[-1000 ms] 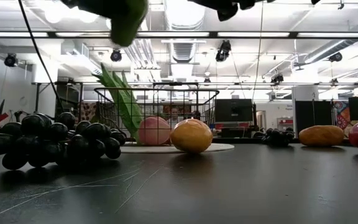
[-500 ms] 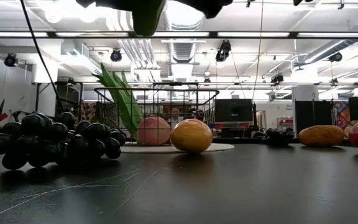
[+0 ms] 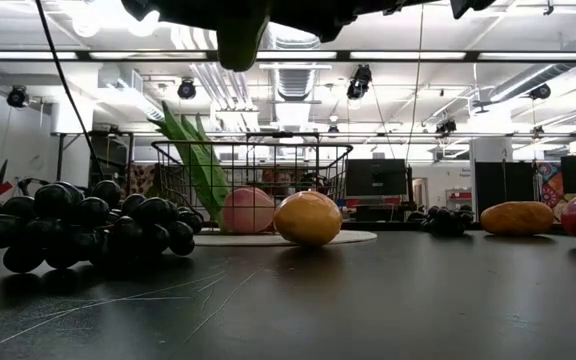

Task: Build produce basket
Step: Put the green chayote into the gold wire basket

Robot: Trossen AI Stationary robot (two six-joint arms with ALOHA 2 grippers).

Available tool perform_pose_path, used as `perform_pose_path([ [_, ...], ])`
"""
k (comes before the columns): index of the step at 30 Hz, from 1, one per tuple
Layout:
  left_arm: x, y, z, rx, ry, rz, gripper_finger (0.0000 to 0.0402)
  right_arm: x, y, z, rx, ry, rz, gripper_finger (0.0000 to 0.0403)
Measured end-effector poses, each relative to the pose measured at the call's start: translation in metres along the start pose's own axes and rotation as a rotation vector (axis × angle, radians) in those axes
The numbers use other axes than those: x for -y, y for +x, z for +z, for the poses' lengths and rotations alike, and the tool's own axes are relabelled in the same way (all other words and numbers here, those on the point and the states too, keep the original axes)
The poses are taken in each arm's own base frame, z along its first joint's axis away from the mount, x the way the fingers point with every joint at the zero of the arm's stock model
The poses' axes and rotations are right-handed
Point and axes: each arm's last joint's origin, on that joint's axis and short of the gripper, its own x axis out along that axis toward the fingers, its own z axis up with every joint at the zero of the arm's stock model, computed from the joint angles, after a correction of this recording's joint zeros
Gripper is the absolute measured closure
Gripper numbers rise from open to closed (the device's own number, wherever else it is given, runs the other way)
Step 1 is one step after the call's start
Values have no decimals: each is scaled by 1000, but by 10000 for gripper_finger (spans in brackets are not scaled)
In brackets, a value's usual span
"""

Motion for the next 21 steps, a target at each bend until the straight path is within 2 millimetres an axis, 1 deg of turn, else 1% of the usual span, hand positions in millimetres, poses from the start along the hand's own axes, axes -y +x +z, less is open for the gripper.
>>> perform_pose_path([
  [4, 0, 0, 0, 0, 0, 2, 190, 0, 0, 0, 1, 0, 0, 192],
  [6, 0, 1, 0, 0, -1, 2, 180, 0, 0, 0, 2, -2, 0, 202],
  [15, -1, 1, 0, 5, 23, 18, 89, 2, 0, 2, 11, 8, -11, 209],
  [18, 0, 1, 0, 3, 53, 17, 71, 4, 1, 1, 4, 5, -13, 210],
  [21, -1, 1, -1, -6, 97, 18, 64, 6, 1, 0, -4, 10, -15, 210],
])
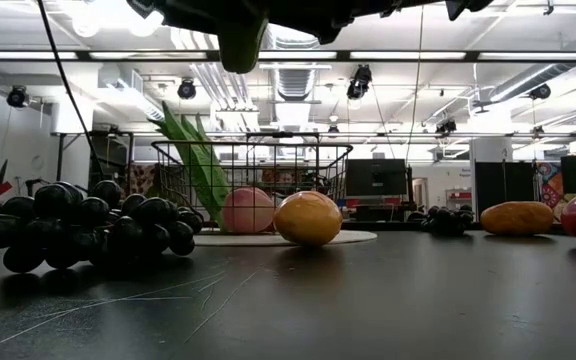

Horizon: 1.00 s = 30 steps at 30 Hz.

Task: Build produce basket
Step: Put the green chayote into the gold wire basket

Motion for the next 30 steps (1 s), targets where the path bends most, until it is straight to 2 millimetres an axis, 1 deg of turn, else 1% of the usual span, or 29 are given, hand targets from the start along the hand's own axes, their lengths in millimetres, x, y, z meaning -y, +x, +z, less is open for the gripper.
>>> perform_pose_path([
  [5, -8, -4, -3, -28, 61, 49, 63, 14, -3, 1, -22, 36, -35, 209],
  [8, -13, -6, -4, -39, 91, 93, 63, 27, -6, 0, -49, 66, -84, 209],
  [11, -18, -9, -5, -46, 114, 122, 63, 43, -9, -5, -101, 106, -136, 208],
  [16, -24, -11, -7, -47, 138, 170, 63, 73, -10, -24, -210, 210, -250, 207],
  [21, -29, -12, -23, -55, 155, 179, 63, 102, -8, -49, -303, 314, -351, 207],
  [25, -33, -13, -35, -53, 105, 181, 63, 114, -6, -62, -328, 366, -389, 207],
  [30, -39, -16, -47, -47, 50, 185, 63, 116, -3, -76, -385, 423, -414, 207],
])
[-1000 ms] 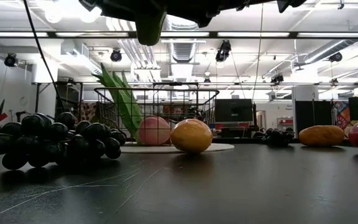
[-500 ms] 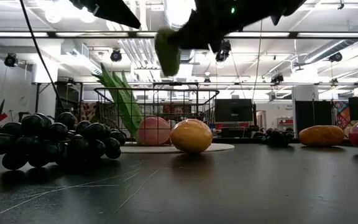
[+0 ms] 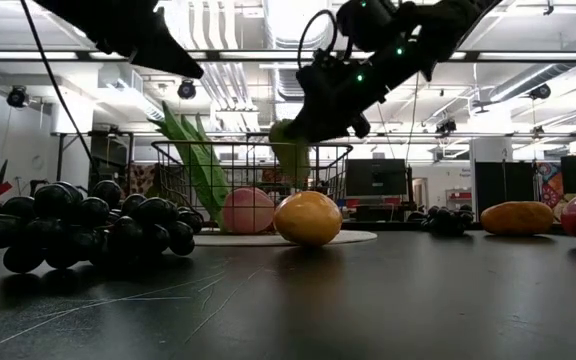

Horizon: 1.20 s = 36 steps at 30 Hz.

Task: Build produce basket
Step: Put the green chayote into the gold wire basket, then put the left yellow mango into the gold wire basket

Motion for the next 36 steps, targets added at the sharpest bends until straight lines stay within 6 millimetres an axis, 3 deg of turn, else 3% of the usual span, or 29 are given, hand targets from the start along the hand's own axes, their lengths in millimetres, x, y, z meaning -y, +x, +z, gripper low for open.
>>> perform_pose_path([
  [10, -2, -1, -2, 15, -35, -4, 63, 0, 9, -12, -57, 12, -15, 201],
  [19, -2, -1, -2, 15, -31, -4, 63, 1, 9, -13, -75, 25, -20, 124],
  [24, -2, -1, -2, 17, -36, -5, 63, 1, 6, -12, -78, 31, -21, 106],
  [29, -2, -1, -2, 17, -36, -5, 63, 3, -14, 0, -80, 28, -11, 110],
  [36, -2, -1, -2, 18, -32, -5, 63, -10, -62, 15, -104, 50, 45, 127],
])
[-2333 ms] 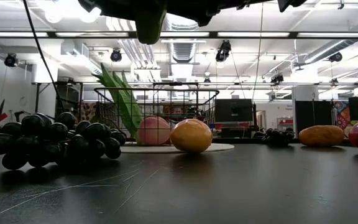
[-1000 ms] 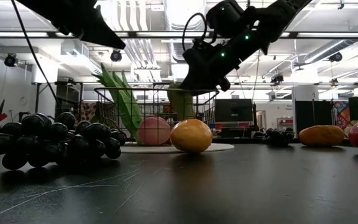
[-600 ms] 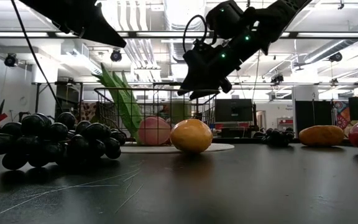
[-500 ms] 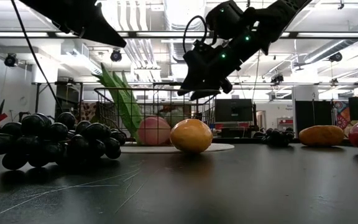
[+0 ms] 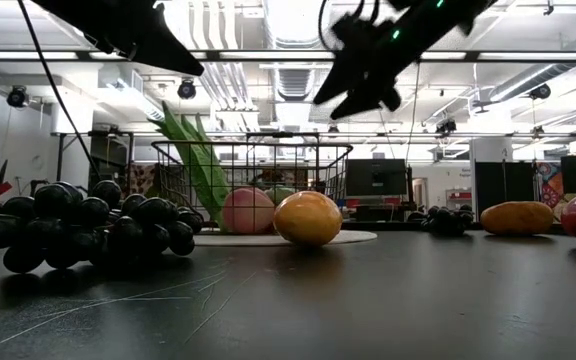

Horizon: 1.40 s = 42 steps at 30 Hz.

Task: Build produce basket
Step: Put the left yellow mango into the gold wire basket

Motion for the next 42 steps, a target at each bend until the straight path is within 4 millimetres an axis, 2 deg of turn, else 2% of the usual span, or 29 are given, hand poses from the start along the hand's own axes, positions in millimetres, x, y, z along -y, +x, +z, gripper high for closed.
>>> perform_pose_path([
  [6, 2, 0, 5, 21, -48, -14, 63, -35, -33, -9, -41, -47, 116, 139],
  [10, 7, -1, 13, 38, -155, -154, 63, -51, -52, -20, -96, -83, 167, 146],
  [13, 18, 2, 20, 62, -256, -275, 63, -62, -60, -27, -119, -104, 192, 149],
  [18, 46, 12, 26, 30, -300, -399, 63, -72, -62, -42, -156, -157, 224, 152],
  [25, 92, 44, 18, -111, -303, -387, 63, -70, -61, -55, -191, -224, 215, 154],
  [32, 122, 97, 25, -229, -443, -343, 63, -68, -60, -57, -169, -291, 171, 156],
  [37, 134, 121, 22, -417, -521, -199, 63, -67, -59, -60, -176, -318, 171, 154],
  [42, 144, 133, 22, -516, -470, -101, 63, -64, -57, -67, -196, -332, 165, 156],
])
